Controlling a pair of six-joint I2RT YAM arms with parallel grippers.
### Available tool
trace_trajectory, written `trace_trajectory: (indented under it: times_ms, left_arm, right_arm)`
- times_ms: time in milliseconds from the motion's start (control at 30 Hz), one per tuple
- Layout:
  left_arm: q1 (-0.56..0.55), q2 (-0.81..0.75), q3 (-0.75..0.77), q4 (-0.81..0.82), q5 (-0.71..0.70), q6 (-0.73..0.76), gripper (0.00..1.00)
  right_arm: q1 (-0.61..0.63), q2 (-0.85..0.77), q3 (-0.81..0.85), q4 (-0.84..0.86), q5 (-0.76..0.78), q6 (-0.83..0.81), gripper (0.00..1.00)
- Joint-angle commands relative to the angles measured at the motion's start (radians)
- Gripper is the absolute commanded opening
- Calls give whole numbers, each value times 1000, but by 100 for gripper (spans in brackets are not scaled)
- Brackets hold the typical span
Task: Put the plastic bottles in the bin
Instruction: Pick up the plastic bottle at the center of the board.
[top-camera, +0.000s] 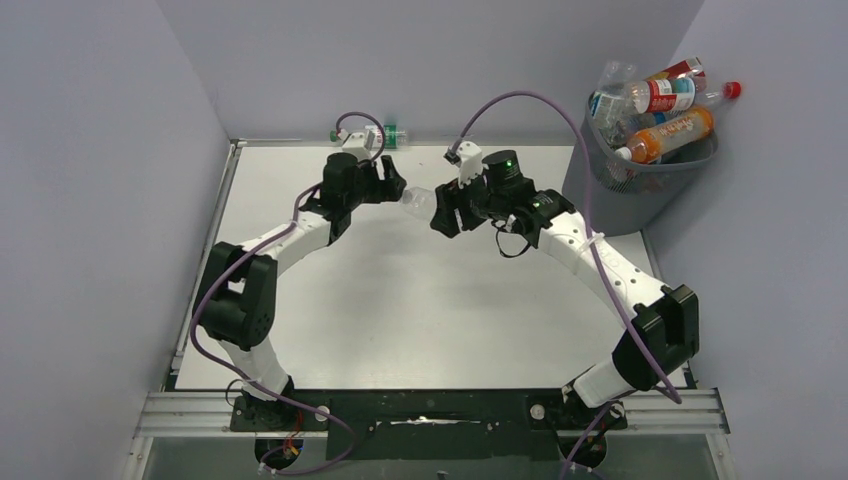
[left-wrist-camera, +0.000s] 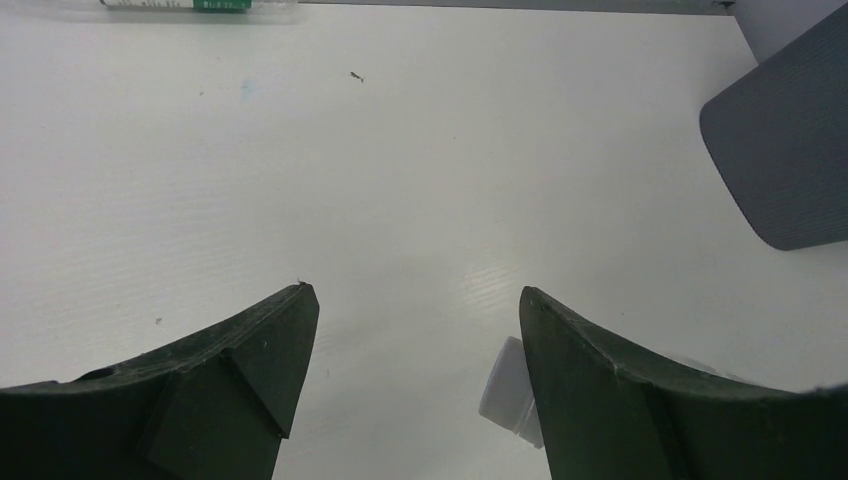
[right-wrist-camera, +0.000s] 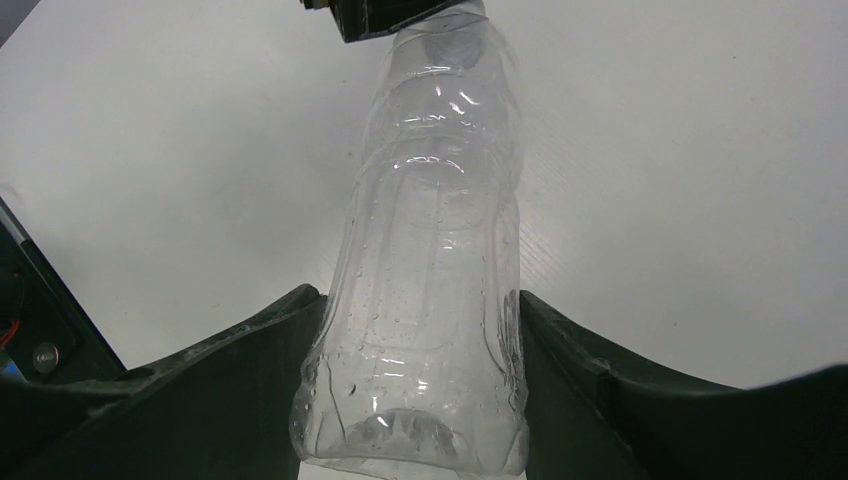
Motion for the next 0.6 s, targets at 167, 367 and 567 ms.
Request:
trace_trajectory:
  times_ms: [167, 367, 567]
  left_arm:
    - [-64, 20, -23, 52, 34, -14, 74]
    - [-107, 49, -6, 60, 46, -13, 73]
    - [-174, 85, 24, 81, 74, -19, 73]
  right_arm:
    - [-76, -75, 46, 250, 3, 101, 60]
    - [-102, -57, 66, 294, -8, 118, 61]
    - [-124, -26, 112, 310, -21, 125, 61]
